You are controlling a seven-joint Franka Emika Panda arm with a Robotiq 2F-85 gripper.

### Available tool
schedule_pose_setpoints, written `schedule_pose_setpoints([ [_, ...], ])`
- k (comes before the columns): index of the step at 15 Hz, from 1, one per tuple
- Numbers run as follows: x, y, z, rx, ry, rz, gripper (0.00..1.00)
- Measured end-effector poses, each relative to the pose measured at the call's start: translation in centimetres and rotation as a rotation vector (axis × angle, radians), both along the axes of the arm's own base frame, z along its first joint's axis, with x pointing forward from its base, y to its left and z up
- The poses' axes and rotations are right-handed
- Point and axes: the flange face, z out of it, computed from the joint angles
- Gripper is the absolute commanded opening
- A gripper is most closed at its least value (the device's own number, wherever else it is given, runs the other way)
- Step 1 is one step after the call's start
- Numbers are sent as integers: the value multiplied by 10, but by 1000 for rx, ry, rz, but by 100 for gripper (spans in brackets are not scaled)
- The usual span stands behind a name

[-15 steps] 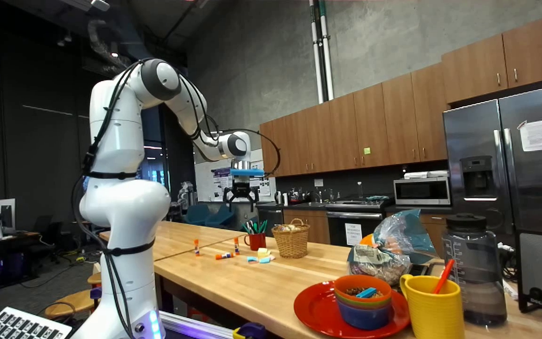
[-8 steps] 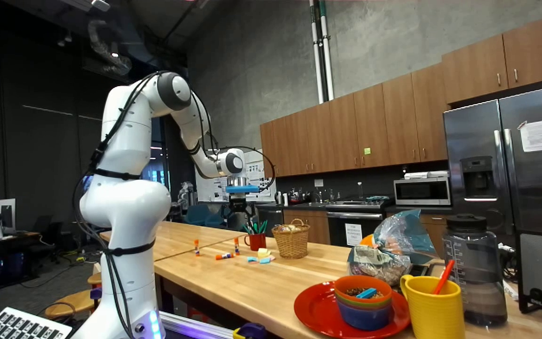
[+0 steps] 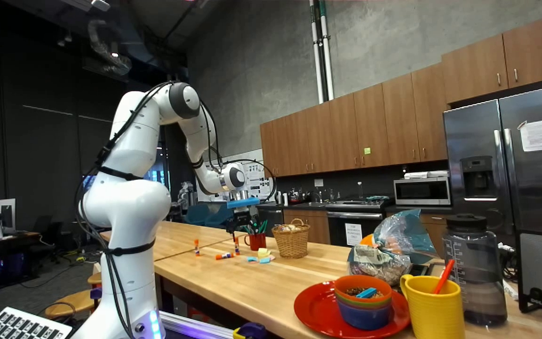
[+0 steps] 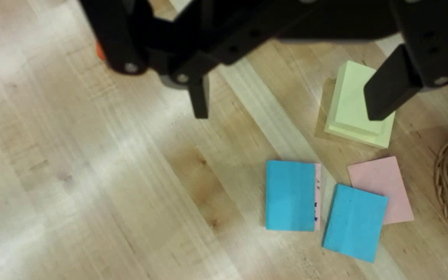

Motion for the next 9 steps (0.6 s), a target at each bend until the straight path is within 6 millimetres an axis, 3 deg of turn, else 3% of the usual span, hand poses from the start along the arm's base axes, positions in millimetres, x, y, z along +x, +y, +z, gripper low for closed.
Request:
schedule_pose_setpoints([
  [4, 8, -3, -28, -20, -45, -76, 100],
  [9, 25, -16, -38, -52, -103, -155, 100],
])
